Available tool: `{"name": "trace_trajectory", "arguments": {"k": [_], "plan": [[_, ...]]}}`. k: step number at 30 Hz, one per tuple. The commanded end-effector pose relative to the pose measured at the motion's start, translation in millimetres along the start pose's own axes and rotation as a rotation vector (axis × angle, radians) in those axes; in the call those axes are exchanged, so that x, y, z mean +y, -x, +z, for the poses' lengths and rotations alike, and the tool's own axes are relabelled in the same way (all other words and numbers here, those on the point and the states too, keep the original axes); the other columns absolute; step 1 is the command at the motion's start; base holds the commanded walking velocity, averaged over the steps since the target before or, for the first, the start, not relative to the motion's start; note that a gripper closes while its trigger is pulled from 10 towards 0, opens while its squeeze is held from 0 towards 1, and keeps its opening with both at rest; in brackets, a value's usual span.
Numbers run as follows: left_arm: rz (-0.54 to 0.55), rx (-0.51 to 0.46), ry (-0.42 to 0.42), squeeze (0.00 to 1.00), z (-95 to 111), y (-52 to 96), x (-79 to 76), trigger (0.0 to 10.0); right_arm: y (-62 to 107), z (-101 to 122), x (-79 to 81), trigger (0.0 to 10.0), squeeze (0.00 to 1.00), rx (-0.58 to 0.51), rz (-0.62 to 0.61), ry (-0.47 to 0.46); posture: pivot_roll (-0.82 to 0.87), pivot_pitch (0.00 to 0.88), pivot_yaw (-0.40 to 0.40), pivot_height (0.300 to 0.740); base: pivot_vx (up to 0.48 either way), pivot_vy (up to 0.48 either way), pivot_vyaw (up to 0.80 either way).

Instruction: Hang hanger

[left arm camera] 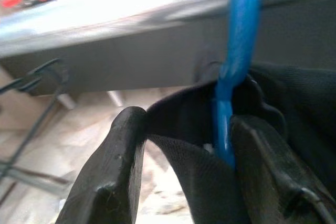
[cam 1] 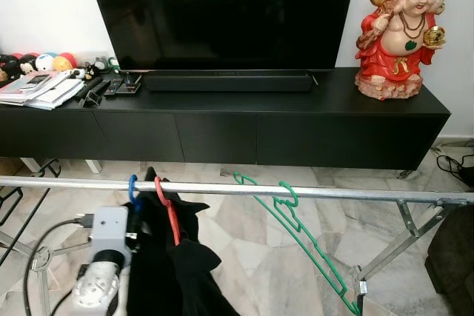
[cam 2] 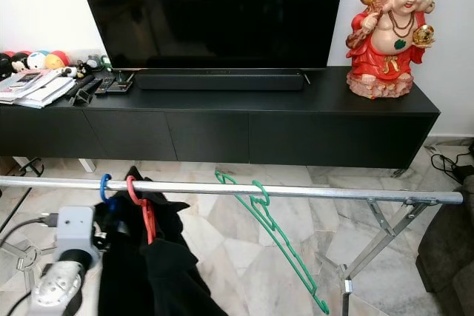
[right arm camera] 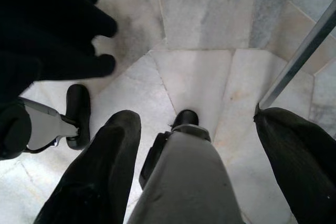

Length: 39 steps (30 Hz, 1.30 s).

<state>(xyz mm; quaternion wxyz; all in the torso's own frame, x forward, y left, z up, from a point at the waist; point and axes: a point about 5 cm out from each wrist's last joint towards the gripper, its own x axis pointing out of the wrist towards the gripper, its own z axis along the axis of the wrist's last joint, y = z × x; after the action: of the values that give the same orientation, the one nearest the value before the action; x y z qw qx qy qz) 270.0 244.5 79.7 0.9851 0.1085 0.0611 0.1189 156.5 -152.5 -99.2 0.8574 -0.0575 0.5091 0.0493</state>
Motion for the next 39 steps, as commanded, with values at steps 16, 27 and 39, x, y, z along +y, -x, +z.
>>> {"name": "trace_trajectory", "arguments": {"k": [16,27,39], "plan": [[0.249,0.142,-0.123,0.00,-6.8,-20.6,49.9,10.0,9.3,-15.2,-58.5,10.0,0.00,0.027,-0.047,0.001,0.01,0.034,0.032,0.740,0.000,0.000,0.00],[0.541,0.219,-0.120,0.00,-3.6,-23.7,109.7,10.0,6.0,-16.1,-39.3,10.0,0.00,0.040,-0.030,0.008,0.02,0.035,0.027,0.740,0.000,0.000,0.00],[0.401,-0.126,-0.001,0.00,24.2,-0.6,85.7,10.0,2.2,-10.4,-14.7,10.0,0.00,0.034,-0.013,0.011,0.01,0.036,0.038,0.740,0.000,0.000,0.00]]}}
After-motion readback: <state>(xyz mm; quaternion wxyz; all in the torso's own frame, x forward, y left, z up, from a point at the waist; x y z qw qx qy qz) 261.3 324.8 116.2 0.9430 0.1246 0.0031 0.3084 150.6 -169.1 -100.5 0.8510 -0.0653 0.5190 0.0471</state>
